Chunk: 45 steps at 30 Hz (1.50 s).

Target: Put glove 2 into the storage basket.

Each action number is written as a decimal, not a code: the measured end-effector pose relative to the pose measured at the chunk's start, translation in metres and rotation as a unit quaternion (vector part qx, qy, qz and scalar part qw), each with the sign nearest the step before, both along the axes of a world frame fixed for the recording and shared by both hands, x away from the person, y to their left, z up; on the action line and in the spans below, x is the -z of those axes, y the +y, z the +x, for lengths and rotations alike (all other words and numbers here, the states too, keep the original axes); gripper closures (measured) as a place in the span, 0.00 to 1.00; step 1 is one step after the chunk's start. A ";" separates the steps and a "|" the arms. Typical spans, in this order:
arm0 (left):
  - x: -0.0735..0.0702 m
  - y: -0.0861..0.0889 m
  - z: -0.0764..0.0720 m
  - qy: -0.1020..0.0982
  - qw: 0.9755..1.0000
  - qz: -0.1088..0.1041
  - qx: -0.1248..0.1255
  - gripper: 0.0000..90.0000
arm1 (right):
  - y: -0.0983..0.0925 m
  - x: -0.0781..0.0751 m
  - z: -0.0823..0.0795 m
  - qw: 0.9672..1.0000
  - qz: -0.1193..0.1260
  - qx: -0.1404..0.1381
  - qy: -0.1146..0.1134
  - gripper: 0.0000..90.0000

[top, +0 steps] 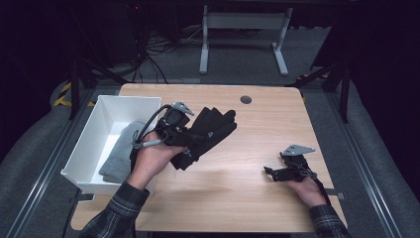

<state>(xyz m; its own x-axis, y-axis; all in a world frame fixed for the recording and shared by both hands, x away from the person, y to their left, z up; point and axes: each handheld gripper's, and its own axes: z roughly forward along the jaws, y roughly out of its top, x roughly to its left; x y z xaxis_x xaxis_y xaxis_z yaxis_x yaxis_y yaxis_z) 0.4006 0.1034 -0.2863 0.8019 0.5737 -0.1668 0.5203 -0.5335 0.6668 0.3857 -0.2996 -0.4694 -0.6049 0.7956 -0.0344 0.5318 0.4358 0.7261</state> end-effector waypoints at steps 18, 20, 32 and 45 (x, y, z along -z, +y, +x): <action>-0.019 0.075 0.001 -0.008 0.996 0.004 -0.084 0.79 | 0.000 0.000 0.000 1.000 0.000 0.002 0.000 0.11; -0.020 0.085 0.001 -0.009 0.995 0.002 -0.095 0.79 | 0.000 0.000 0.000 1.000 0.000 0.003 0.000 0.11; -0.021 0.145 -0.003 -0.010 0.986 -0.004 -0.168 0.79 | 0.000 0.000 0.000 1.000 -0.001 0.004 0.000 0.11; 0.017 0.178 0.007 0.024 0.974 0.000 -0.223 0.79 | 0.000 0.000 0.000 1.000 -0.001 0.004 -0.001 0.11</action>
<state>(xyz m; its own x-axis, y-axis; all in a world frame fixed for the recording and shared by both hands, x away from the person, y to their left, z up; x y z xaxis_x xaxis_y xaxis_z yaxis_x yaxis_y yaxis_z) 0.4077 0.2816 -0.3029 0.4633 0.8639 -0.1974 0.7309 -0.2466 0.6363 0.3855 -0.2998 -0.4694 -0.5982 0.8005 -0.0372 0.5338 0.4326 0.7265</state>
